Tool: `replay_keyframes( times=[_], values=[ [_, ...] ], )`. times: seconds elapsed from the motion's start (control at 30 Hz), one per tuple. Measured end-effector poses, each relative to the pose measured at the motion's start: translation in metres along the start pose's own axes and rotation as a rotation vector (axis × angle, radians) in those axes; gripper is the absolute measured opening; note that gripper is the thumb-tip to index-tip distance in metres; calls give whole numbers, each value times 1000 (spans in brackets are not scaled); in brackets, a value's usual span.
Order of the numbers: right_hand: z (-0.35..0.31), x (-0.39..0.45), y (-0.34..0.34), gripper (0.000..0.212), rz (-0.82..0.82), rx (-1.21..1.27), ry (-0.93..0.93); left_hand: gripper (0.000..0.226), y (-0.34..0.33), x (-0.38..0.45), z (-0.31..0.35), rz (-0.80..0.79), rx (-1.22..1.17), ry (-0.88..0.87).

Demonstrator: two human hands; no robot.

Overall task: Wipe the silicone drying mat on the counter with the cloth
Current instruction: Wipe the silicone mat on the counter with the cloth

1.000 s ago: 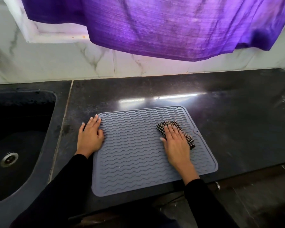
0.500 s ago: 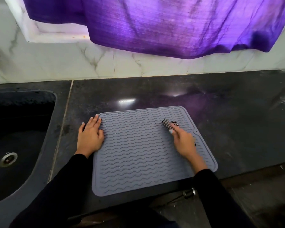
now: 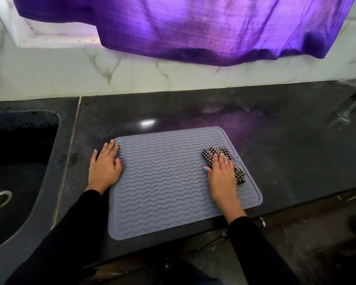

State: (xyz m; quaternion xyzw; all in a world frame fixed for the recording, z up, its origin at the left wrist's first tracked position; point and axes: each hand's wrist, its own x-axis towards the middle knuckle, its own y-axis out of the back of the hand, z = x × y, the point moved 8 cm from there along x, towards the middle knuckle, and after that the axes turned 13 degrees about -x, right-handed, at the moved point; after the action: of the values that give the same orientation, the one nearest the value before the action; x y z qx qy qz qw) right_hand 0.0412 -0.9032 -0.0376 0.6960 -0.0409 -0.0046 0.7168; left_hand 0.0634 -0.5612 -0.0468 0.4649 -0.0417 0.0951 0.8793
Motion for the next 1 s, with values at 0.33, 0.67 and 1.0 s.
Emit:
replay_keyframes(
  times=[0.33, 0.67, 1.0],
  values=[
    [35, 11, 33, 37, 46, 293, -106, 68, 1, 0, 1, 1, 13, 5],
    [39, 20, 62, 30, 70, 330, -298, 68, 4, -1, 3, -2, -13, 8],
    [15, 2, 22, 55, 86, 223, 8, 67, 1, 2, -3, -1, 17, 8]
  ],
)
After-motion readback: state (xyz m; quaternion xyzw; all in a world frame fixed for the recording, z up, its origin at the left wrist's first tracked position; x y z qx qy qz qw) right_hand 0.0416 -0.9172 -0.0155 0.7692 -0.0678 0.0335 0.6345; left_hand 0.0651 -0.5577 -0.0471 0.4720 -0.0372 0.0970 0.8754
